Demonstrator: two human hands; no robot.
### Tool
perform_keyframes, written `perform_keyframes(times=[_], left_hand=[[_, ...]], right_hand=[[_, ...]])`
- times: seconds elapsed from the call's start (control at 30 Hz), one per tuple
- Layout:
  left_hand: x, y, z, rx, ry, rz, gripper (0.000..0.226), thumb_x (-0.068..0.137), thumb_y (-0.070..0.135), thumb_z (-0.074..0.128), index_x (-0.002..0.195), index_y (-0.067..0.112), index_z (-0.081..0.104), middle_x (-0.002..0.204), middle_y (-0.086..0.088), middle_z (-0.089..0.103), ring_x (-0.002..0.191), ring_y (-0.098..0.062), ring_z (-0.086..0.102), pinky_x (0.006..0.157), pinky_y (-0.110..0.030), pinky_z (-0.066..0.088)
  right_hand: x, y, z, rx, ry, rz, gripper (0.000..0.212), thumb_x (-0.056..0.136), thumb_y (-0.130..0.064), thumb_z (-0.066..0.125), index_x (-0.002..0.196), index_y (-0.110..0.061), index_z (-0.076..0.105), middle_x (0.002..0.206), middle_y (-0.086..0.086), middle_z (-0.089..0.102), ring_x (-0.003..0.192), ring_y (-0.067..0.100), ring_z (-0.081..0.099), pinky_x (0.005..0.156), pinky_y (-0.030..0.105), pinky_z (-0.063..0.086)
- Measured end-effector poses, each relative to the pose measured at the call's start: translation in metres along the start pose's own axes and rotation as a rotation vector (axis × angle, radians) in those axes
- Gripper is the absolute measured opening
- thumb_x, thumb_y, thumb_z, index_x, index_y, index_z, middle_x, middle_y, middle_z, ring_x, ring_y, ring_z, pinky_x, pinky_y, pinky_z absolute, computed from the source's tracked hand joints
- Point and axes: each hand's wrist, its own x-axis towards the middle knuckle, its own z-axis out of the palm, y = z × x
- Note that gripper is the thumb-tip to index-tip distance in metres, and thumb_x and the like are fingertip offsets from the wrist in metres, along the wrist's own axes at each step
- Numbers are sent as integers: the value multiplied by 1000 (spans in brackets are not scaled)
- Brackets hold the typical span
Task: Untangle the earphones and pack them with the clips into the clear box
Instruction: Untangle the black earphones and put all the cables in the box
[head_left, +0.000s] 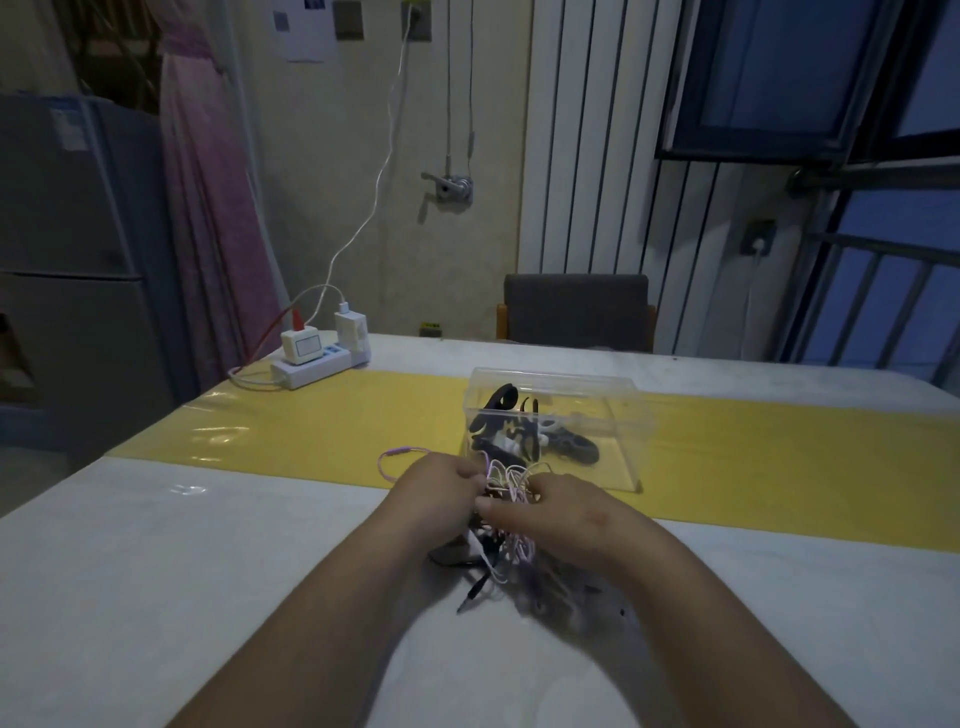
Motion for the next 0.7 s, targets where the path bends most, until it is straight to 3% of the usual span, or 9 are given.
perform_keyframes(times=[0.07,0.13,0.2,0.27,0.33,0.47,0.57,0.63,0.7], left_hand=[[1,-7,-4,65,-13,26,18,90,21,58,88,24,76,75,-4,72,77,-24,67,69,-33,51],[0,-10,-7,7,-16,14,19,89,20,60,91,27,78,86,-2,75,88,-23,69,81,-39,53],[1,-11,-12,-203,-10,-39,23,90,12,58,93,23,78,87,-6,75,83,-27,68,77,-40,53],[0,-8,-18,-413,-5,-123,31,87,-2,54,95,17,77,78,-9,70,69,-24,60,67,-35,49],[1,-11,-20,-407,49,-117,31,85,-3,55,94,16,78,75,-5,70,69,-19,60,65,-31,47],[5,-23,-25,126,227,-16,15,88,29,63,97,33,75,95,0,73,92,-22,66,80,-30,49],[8,-24,-37,10,225,21,29,89,19,61,115,29,70,112,-7,65,101,-24,62,88,-33,47],[6,-20,-49,88,242,112,48,84,9,57,123,38,63,124,-3,54,113,-23,54,97,-37,45],[-2,-12,-58,169,68,267,68,74,6,55,129,47,54,131,7,44,124,-15,43,103,-38,40]], right_hand=[[4,-1,6,-84,22,33,44,62,-75,60,79,-35,57,108,7,62,97,24,62,77,32,50],[6,-3,11,-162,14,65,61,59,-78,59,106,-39,58,123,11,51,112,32,55,93,40,49],[6,-5,17,-230,26,105,77,65,-77,59,129,-34,49,129,11,41,120,36,48,97,41,45],[7,-9,25,-304,76,126,81,67,-73,60,136,-32,44,131,10,38,124,37,43,94,39,42],[9,-11,31,-359,129,123,71,73,-60,62,134,-30,42,131,8,37,123,37,44,90,38,41],[13,-9,27,-325,244,99,32,79,-27,61,110,-24,57,115,3,53,101,30,59,71,29,41],[15,-6,20,-320,259,60,20,76,-14,62,96,-18,62,100,4,63,88,26,60,63,26,40],[15,-5,14,-319,226,31,17,75,-14,66,91,-19,61,95,5,65,84,25,59,59,26,40],[12,-4,6,-293,151,-4,21,72,-14,69,93,-19,64,91,6,68,77,22,63,59,29,49]])
